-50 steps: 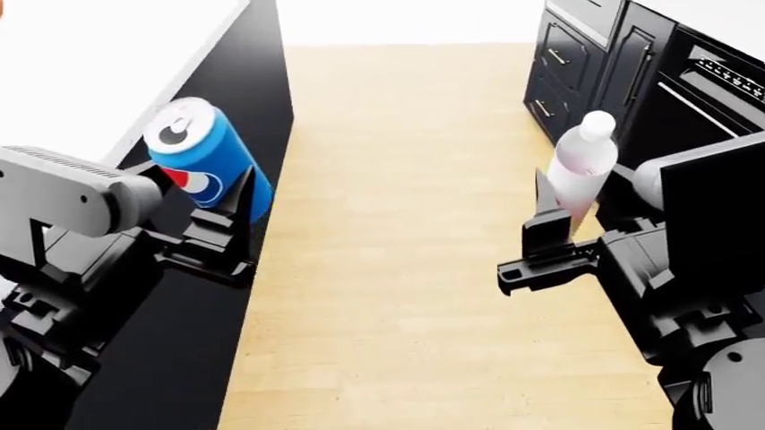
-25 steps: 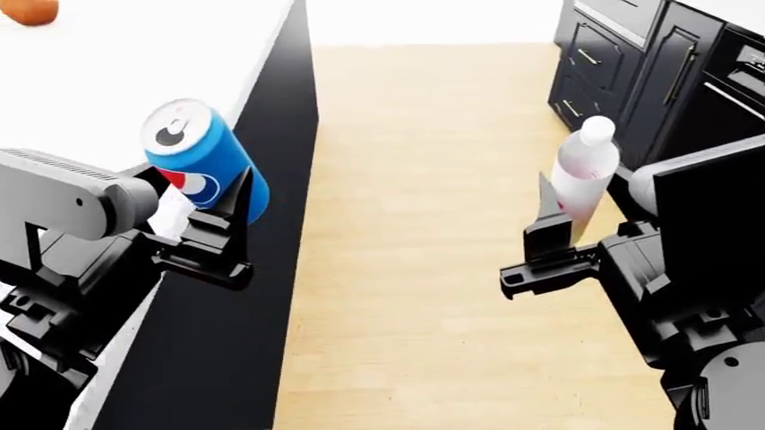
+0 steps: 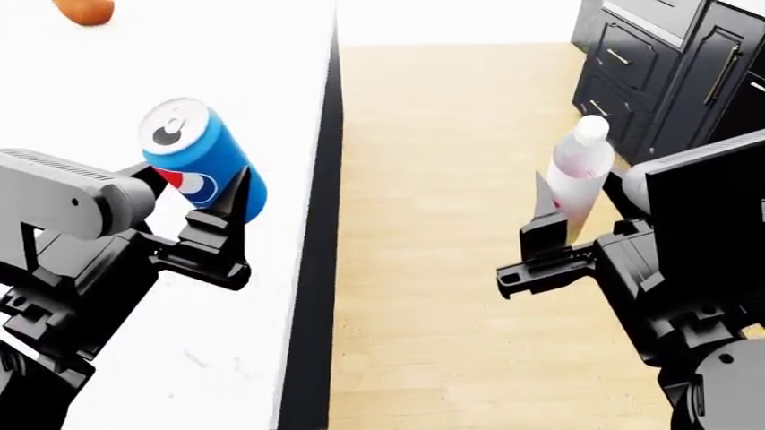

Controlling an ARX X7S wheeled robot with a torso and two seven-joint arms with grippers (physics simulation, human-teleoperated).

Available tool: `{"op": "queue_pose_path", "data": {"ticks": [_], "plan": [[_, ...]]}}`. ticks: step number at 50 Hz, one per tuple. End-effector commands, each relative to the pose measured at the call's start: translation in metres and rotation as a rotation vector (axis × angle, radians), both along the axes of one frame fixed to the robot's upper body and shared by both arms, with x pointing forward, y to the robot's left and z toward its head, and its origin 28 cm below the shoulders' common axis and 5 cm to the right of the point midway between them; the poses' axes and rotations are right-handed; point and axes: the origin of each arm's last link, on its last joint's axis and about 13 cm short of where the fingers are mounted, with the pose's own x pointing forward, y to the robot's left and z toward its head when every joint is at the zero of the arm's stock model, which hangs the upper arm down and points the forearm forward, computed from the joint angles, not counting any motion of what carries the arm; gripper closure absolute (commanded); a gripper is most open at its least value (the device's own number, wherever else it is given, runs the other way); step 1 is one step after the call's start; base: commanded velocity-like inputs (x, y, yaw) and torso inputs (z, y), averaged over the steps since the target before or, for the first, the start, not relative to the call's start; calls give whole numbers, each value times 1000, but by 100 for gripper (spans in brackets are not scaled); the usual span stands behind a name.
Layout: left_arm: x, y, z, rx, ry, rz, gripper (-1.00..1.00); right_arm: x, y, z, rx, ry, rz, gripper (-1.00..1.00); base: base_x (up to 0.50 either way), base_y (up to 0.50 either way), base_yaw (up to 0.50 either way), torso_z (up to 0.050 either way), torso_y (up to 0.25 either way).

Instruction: Move the drinks to the dining counter.

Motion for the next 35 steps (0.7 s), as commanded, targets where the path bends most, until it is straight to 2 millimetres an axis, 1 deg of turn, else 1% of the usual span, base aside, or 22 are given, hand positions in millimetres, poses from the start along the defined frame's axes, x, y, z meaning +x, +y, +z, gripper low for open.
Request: {"op": "queue_pose_path", "data": {"ticks": [1,2,3,9,11,35], "plan": [[-2,1,2,-12,-10,10,100,0,-1,3,-1,-34,-17,100,-499,25,0,0,0],[-3,1,2,-11,-10,10,100,-1,-1,5,44,-54,4,100,-499,25,0,0,0],[-3,1,2,-11,-9,10,100,0,-3,6,50,-42,-13,100,0,0,0,0,0],[-2,0,2,-11,-9,8,100,0,-4,4,29,-41,-32,100,-29,1,0,2,0],[-2,1,2,-12,-9,9,100,0,-3,4,6,-42,-38,100,-500,13,0,0,5],[0,1,1,-14,-9,7,100,1,-1,5,-4,-38,-29,100,-499,25,0,0,1]]}}
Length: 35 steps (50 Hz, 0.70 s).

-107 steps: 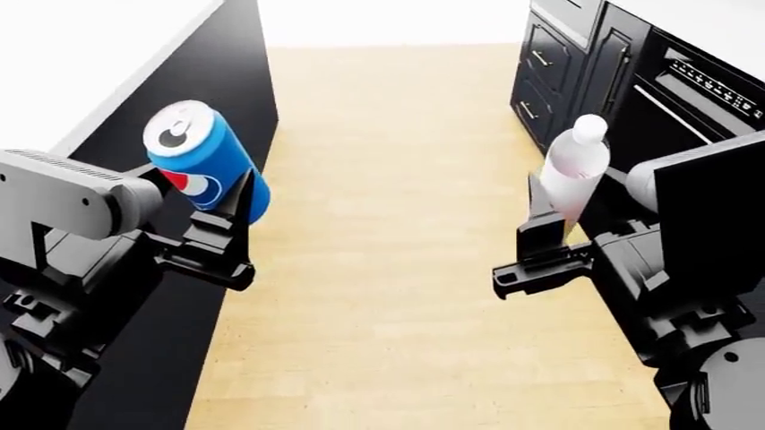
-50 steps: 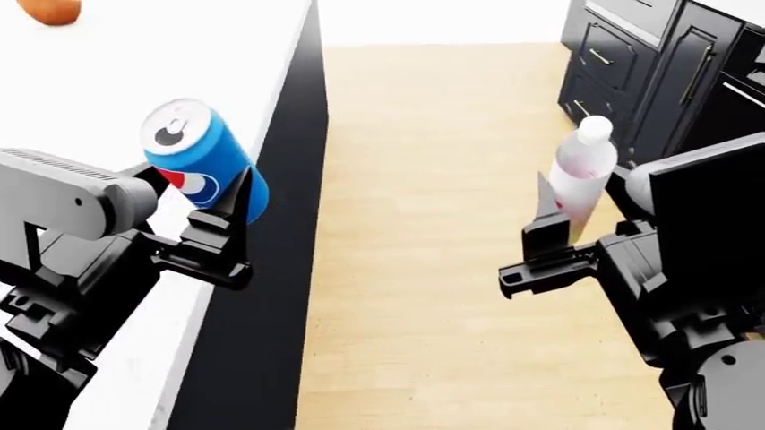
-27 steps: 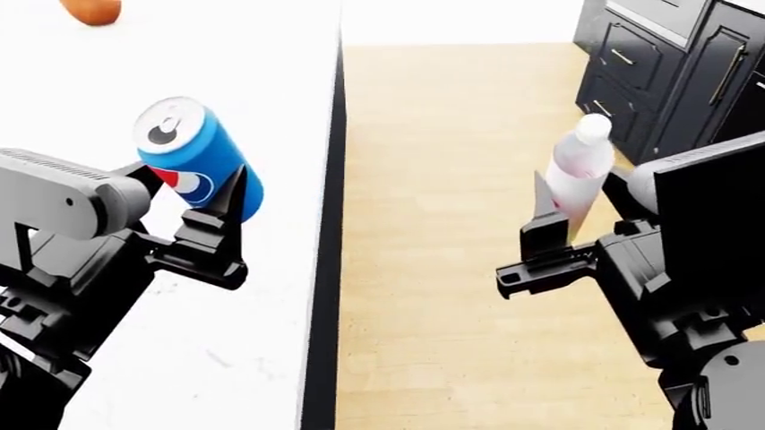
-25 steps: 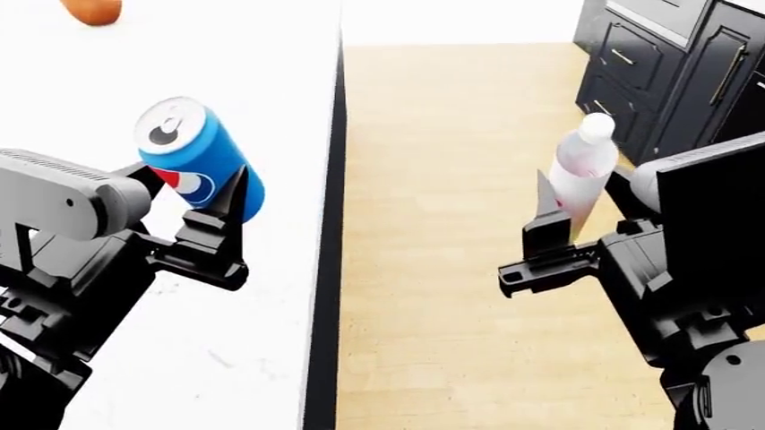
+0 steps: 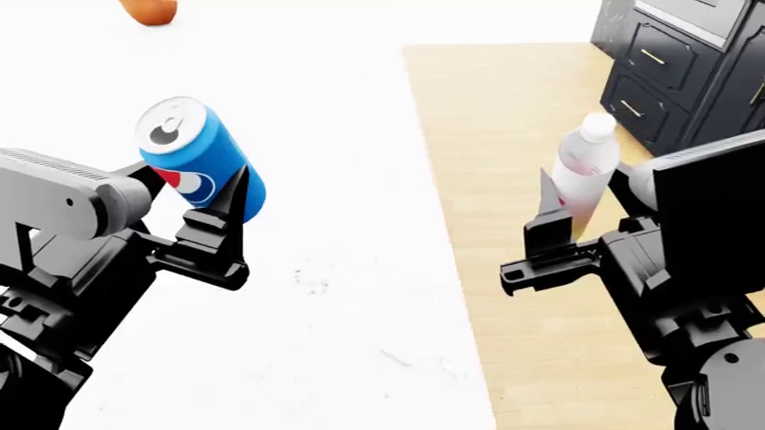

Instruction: Move the drinks to the dining counter.

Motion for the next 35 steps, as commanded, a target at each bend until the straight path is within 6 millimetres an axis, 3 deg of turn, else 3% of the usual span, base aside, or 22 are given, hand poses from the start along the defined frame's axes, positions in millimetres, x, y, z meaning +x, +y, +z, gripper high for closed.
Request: {"op": "queue_pose_path", "data": {"ticks": [1,19,35], "plan": [[0,1,0,-11,-4,6,100,1,-1,3,-7,-30,-17,100,-499,25,0,0,0],[-1,1,-1,-15,-4,8,100,1,0,2,-23,-43,-20,100,-495,24,0,1,1],[1,-1,2,5,9,-2,100,3,3,9,120,-15,39,100,0,0,0,0,1]]}}
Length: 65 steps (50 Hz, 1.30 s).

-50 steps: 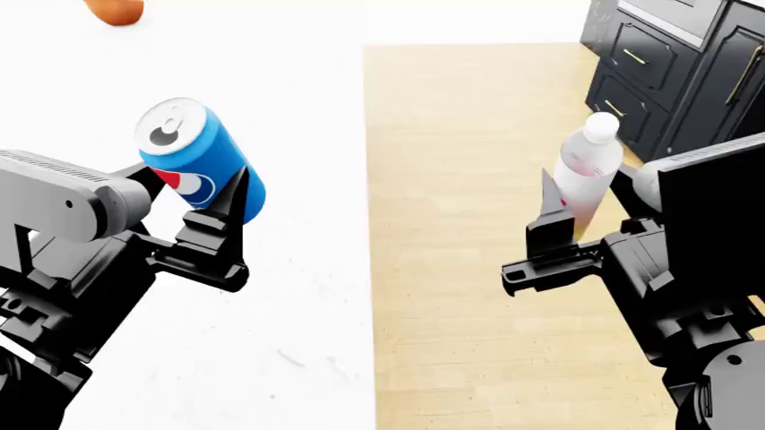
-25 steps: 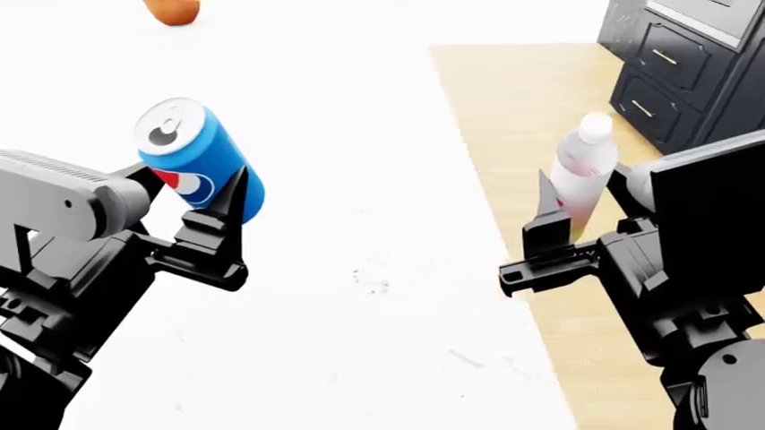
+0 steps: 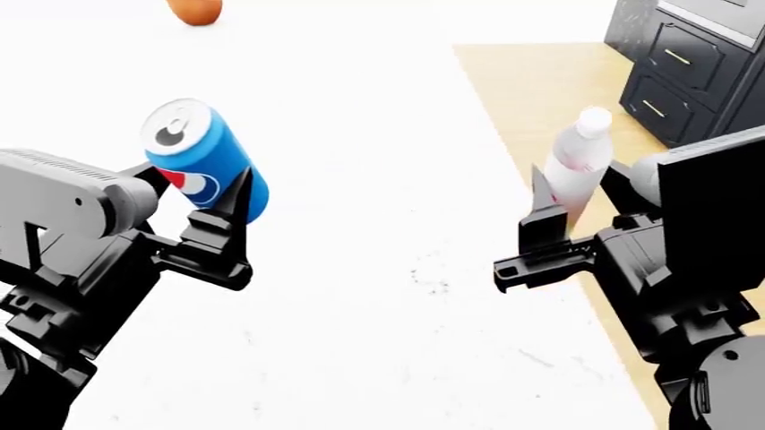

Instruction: Move the drinks to the dining counter.

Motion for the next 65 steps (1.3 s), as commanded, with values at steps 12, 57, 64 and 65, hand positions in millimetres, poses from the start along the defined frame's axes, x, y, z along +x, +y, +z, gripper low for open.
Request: {"op": "queue_pose_path", "data": {"ticks": [12,57,64,65], "plan": [[-3,1,1,12,19,4,100,-1,4,10,178,28,110,100,0,0,0,1,1],[-7,-2,-21,164,226,-50,100,-3,11,7,230,123,281,100,0,0,0,0,1],[-6,-2,-30,171,255,-54,100,-3,11,6,229,126,276,100,0,0,0,1,0],[-6,-2,-30,170,257,-57,100,-3,10,6,229,126,275,100,0,0,0,0,0]]}}
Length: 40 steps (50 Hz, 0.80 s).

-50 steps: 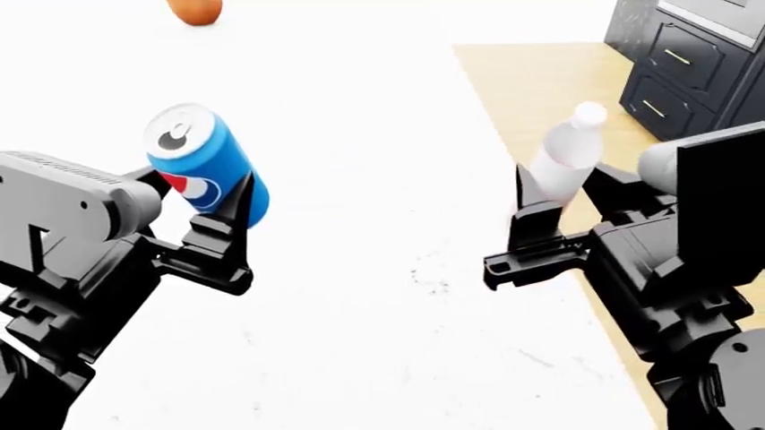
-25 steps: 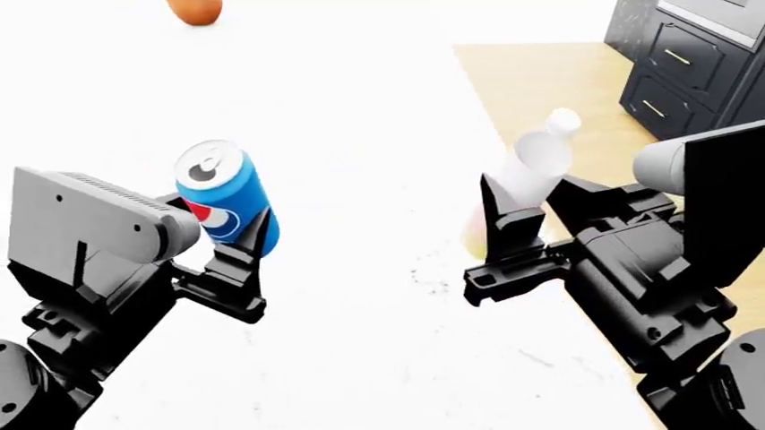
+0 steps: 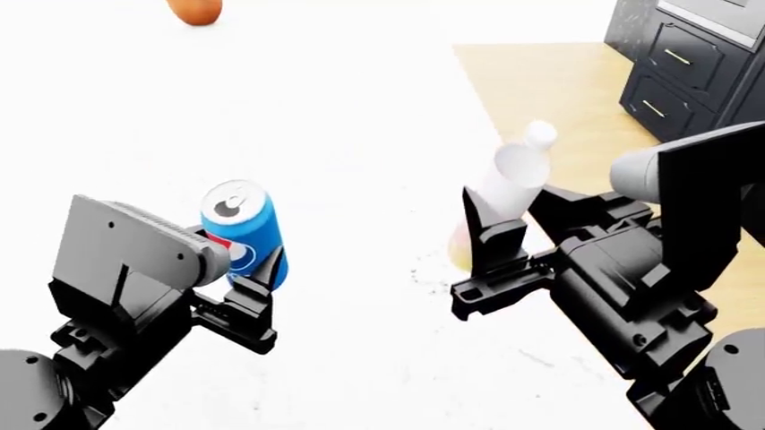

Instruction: Move the drinks to the dining counter.

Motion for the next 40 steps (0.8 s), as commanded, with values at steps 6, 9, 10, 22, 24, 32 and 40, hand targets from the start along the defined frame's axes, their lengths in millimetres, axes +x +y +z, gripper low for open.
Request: {"op": "queue_pose_path", "data": {"ticks": [6,9,10,22,24,32,40], "plan": [[2,-2,-13,15,56,-13,100,1,-2,1,0,-22,-12,100,0,0,0,0,2],[2,-2,-15,14,60,-17,100,1,-2,1,0,-23,-14,100,0,0,0,0,0],[2,-2,-16,14,62,-16,100,1,-2,1,0,-23,-14,100,0,0,0,0,0],[2,-4,-20,22,75,-30,100,1,-2,2,-1,-24,-12,100,0,0,0,1,1],[2,-4,-21,23,77,-32,100,1,-2,2,-2,-24,-12,100,0,0,0,0,0],[3,-4,-24,21,84,-40,100,0,-2,3,-3,-26,-12,100,0,0,0,0,1],[2,-3,-24,24,83,-37,100,0,-2,3,-5,-27,-12,100,0,0,0,0,0]]}}
